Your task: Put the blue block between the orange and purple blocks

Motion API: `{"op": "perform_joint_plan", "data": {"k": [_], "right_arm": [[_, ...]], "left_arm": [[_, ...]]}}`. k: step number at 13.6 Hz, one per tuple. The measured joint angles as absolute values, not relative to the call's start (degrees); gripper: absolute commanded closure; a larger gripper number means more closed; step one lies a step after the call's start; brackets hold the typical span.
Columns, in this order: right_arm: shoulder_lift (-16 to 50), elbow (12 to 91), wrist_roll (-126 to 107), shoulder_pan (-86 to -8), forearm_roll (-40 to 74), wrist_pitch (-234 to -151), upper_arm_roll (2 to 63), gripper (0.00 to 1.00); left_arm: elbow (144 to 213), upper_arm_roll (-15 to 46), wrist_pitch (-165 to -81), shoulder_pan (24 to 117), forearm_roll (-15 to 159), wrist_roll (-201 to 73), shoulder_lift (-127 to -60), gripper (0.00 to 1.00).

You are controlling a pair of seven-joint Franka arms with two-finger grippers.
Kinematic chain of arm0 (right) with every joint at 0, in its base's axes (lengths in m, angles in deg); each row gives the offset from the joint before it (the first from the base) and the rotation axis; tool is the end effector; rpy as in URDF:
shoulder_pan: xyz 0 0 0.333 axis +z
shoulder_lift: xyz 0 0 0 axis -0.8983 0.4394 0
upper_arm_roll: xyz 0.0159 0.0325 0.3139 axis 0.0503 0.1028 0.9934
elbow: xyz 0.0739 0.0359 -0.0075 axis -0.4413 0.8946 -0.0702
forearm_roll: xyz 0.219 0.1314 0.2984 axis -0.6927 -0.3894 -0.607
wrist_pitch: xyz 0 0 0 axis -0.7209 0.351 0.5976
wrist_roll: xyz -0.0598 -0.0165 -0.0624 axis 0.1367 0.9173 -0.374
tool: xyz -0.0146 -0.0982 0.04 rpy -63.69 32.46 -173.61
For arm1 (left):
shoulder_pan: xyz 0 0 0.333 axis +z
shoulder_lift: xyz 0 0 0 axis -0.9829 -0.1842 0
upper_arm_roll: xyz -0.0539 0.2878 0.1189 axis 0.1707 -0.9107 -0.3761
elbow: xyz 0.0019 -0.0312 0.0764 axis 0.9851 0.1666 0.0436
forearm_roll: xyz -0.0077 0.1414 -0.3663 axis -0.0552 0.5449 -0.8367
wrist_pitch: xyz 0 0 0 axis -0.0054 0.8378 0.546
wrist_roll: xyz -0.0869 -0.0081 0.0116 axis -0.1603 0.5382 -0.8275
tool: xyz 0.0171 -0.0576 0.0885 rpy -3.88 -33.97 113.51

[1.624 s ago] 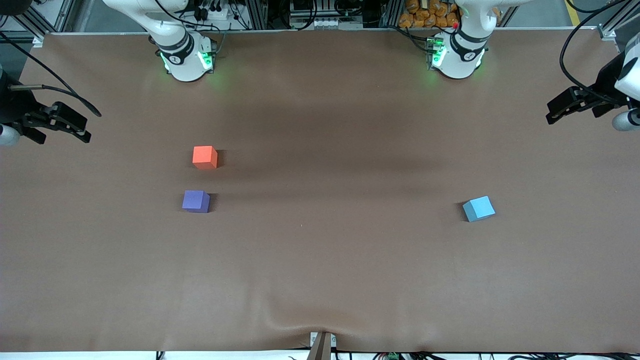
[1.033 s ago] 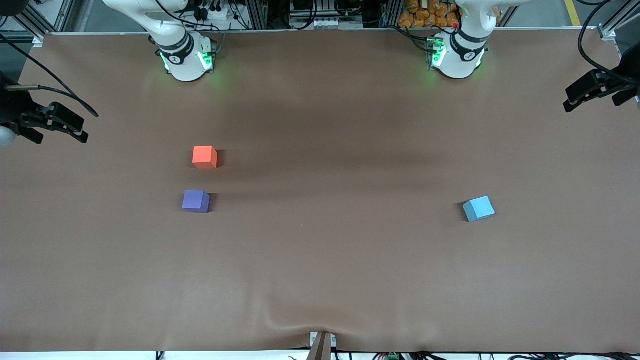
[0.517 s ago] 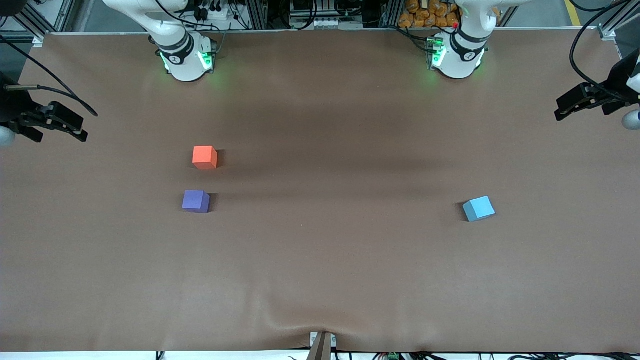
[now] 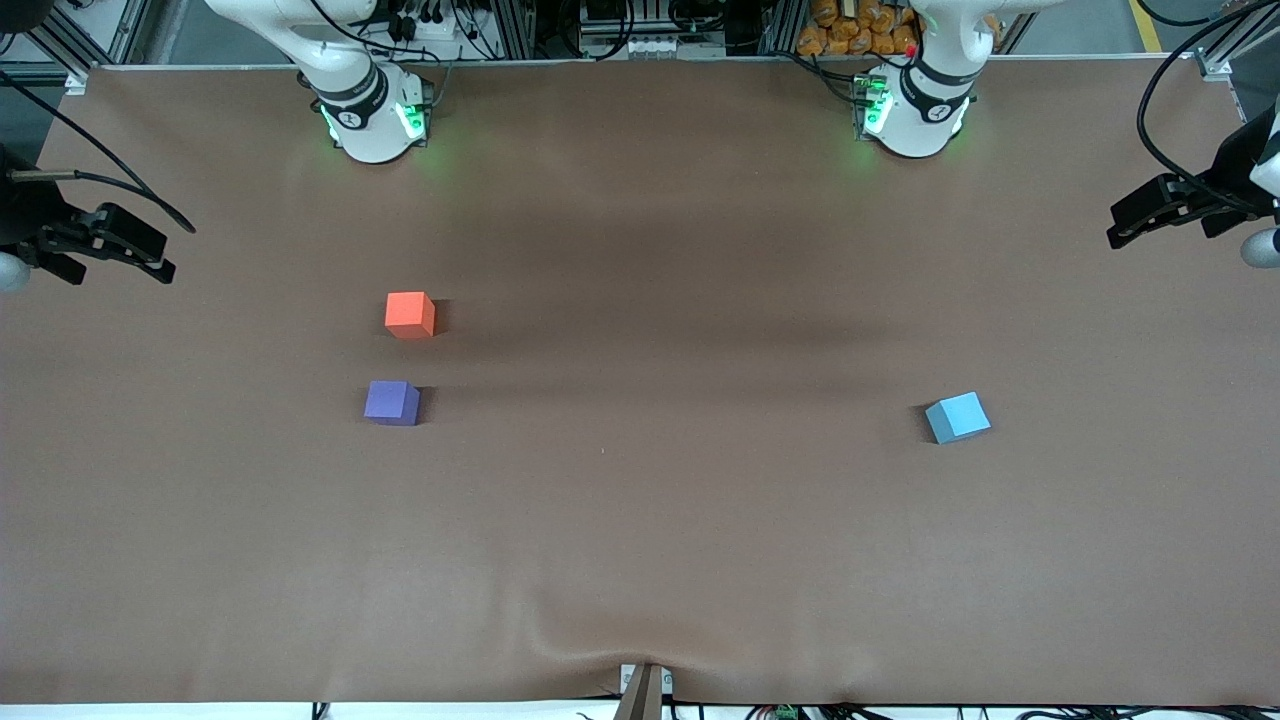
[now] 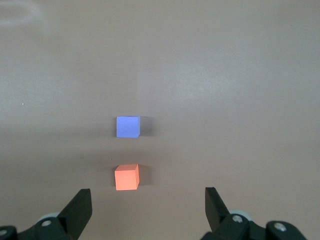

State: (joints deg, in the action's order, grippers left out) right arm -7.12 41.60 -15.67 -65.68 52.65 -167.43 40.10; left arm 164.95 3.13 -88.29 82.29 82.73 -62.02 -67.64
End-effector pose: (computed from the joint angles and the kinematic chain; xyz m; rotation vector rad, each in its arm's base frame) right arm 0.5527 0.0070 0.6393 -3.1203 0.0174 -0.0554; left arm 0.5387 -0.0239 0.6485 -3.0980 -0.1618 0.0883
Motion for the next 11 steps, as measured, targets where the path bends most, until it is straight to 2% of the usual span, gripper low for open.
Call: {"op": "perform_joint_plan", "data": {"k": [11], "right_arm": [[-7.1, 41.6, -15.7, -65.7, 52.6, -167.3, 39.9, 0.0]], "left_arm": [[168.6, 3.1, -93.4, 82.3, 82.7, -62.0, -70.1, 0.0]]}}
